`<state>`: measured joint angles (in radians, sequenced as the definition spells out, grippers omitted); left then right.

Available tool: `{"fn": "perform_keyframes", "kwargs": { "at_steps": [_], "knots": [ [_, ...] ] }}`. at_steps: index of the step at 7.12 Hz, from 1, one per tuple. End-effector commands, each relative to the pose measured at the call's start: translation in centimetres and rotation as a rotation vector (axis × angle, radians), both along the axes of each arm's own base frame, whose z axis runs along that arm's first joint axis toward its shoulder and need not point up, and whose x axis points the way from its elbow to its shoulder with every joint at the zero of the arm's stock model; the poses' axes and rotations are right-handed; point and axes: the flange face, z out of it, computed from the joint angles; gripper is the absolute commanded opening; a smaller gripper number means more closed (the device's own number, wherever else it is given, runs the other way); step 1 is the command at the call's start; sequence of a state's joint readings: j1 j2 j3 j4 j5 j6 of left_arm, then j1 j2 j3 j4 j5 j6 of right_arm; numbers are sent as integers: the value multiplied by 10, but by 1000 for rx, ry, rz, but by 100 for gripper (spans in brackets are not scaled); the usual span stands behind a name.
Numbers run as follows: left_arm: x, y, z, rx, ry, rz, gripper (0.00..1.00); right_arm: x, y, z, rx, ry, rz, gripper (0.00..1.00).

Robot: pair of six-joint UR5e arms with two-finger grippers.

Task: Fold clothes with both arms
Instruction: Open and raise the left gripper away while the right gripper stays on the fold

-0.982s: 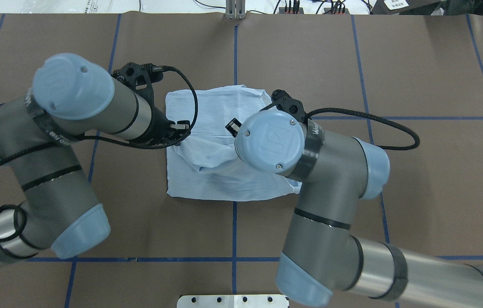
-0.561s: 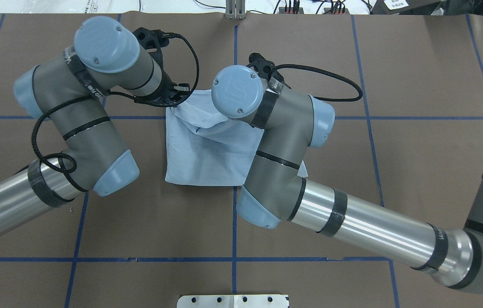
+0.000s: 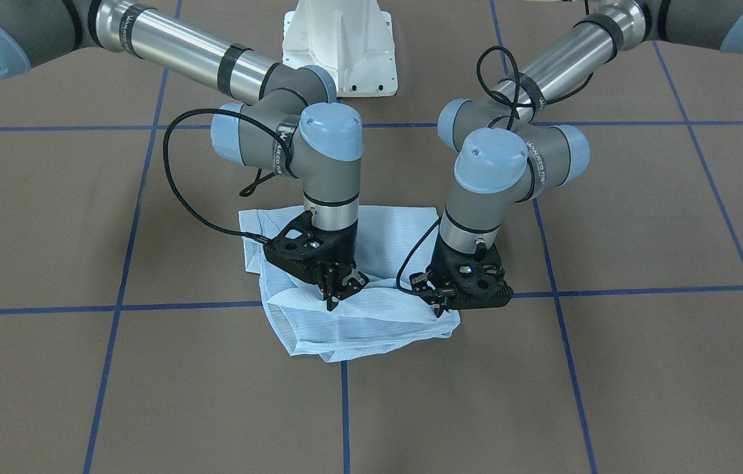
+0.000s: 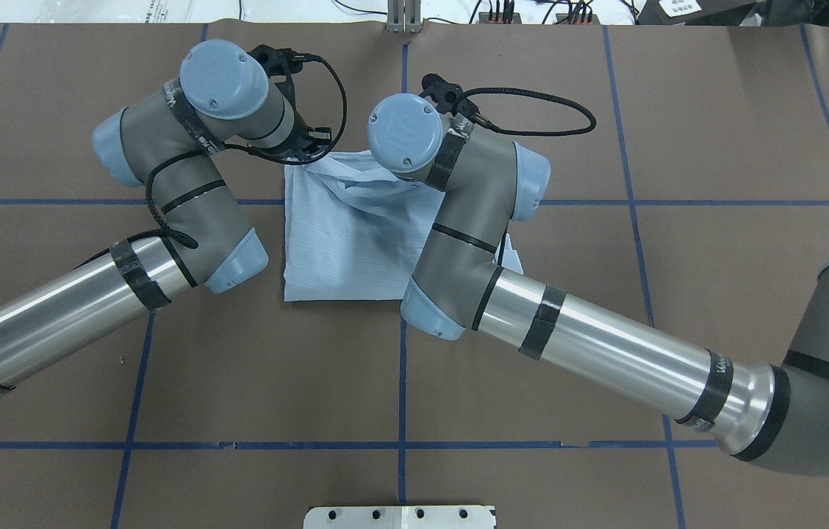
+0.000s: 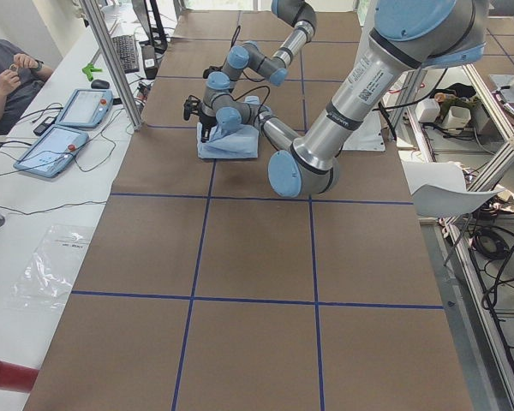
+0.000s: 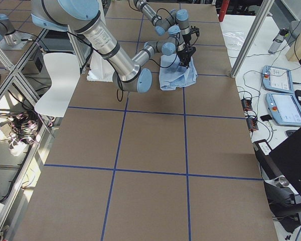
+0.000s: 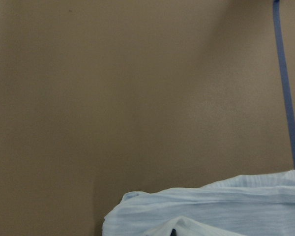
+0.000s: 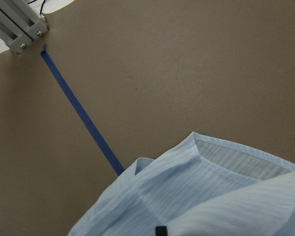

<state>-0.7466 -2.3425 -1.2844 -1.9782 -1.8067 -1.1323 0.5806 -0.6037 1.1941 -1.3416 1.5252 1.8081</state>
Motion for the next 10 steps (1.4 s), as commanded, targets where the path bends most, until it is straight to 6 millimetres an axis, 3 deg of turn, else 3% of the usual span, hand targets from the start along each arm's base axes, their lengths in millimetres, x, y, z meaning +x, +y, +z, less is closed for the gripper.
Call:
{"fn": "perform_keyframes", "kwargs": {
  "at_steps": [1, 2, 3, 4, 5, 7, 10],
  "knots": [
    [-12, -15, 9, 79, -34, 42, 99, 4, -10, -7, 77, 56, -119, 100],
    [-42, -34, 9, 97, -38, 51, 100, 26, -29, -24, 49, 4, -191, 100],
    [-68, -36, 27, 105, -17, 177, 100, 53, -50, -31, 25, -29, -263, 100],
    [-101, -30, 41, 142, -9, 224, 100, 59, -53, -29, 15, -27, -301, 100],
    [-115, -15, 52, 152, -5, 229, 100, 46, -42, -23, 16, -19, -324, 100],
    [-118, -10, 51, 157, -1, 231, 100, 7, -7, -11, 120, 72, -419, 100],
    [-118, -9, 50, 158, 1, 230, 100, 9, -9, 22, 205, 164, -541, 100]
  ]
}}
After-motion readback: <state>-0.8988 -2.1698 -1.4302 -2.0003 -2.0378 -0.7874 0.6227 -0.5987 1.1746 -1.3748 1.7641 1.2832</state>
